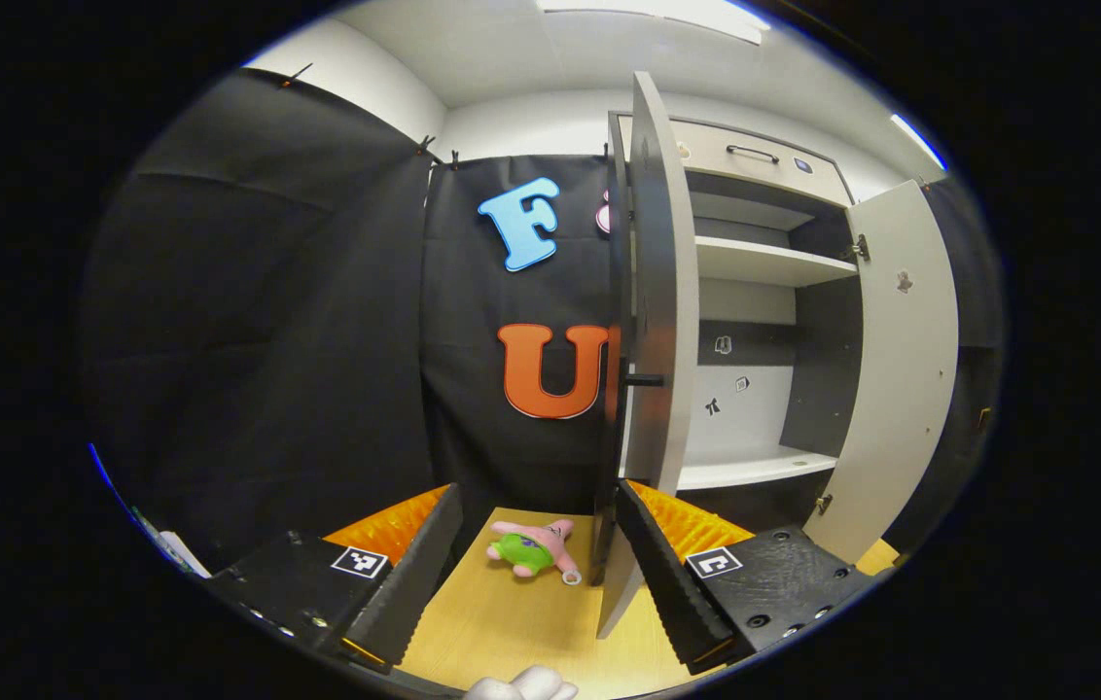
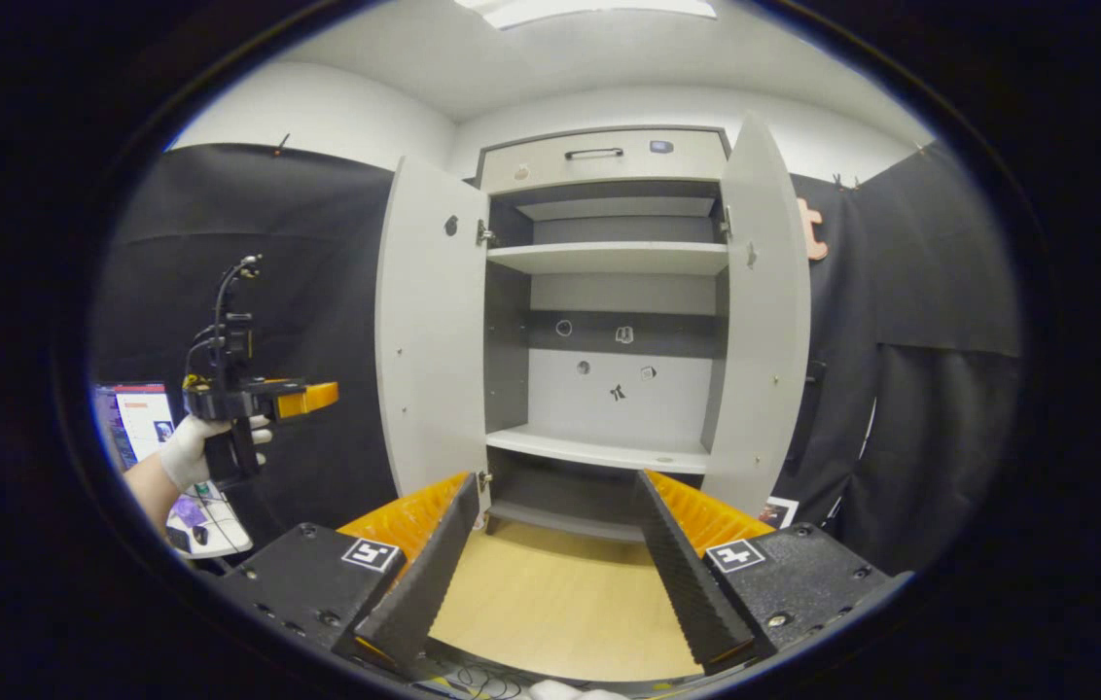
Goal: Open the right door of the double-door shoe cabinet with the right hand, and open the left door with the left hand.
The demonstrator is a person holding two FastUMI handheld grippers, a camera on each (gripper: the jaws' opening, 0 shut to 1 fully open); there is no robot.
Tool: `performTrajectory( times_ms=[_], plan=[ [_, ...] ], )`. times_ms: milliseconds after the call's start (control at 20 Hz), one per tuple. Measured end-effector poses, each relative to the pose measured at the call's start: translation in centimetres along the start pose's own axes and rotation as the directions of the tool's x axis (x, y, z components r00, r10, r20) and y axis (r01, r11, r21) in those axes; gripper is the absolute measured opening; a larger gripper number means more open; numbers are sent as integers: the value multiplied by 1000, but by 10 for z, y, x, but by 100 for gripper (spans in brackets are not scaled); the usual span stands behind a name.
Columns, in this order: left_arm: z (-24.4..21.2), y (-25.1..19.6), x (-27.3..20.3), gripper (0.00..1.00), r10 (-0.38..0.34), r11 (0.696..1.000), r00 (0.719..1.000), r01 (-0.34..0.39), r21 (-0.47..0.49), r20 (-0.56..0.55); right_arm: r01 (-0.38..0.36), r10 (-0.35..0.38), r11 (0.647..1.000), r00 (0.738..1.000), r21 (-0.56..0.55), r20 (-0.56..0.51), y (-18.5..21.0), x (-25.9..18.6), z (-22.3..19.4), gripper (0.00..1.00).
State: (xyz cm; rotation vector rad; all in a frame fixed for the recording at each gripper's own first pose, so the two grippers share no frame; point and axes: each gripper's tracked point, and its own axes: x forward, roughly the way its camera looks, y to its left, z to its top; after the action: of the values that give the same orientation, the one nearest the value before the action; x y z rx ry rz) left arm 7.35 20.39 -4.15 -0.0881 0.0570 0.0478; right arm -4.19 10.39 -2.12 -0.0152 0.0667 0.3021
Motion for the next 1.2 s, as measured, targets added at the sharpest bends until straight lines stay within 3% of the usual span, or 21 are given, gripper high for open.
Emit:
performTrajectory(
  times_ms=[600, 900, 1200],
  plan=[
    [40, -123, -56, 95, -85, 996, 995, 85, -13, 43, 90, -90, 996, 996, 8, 23, -31, -2, 10, 98],
    [15, -184, -69, 95, -135, 990, 991, 135, 40, 8, 179, -180, 983, 984, 44, 15, -55, -1, 4, 98],
    [6, -199, -85, 96, -139, 989, 990, 139, 45, 12, 252, -253, 966, 967, 58, 22, -75, -2, 0, 99]
  ],
)
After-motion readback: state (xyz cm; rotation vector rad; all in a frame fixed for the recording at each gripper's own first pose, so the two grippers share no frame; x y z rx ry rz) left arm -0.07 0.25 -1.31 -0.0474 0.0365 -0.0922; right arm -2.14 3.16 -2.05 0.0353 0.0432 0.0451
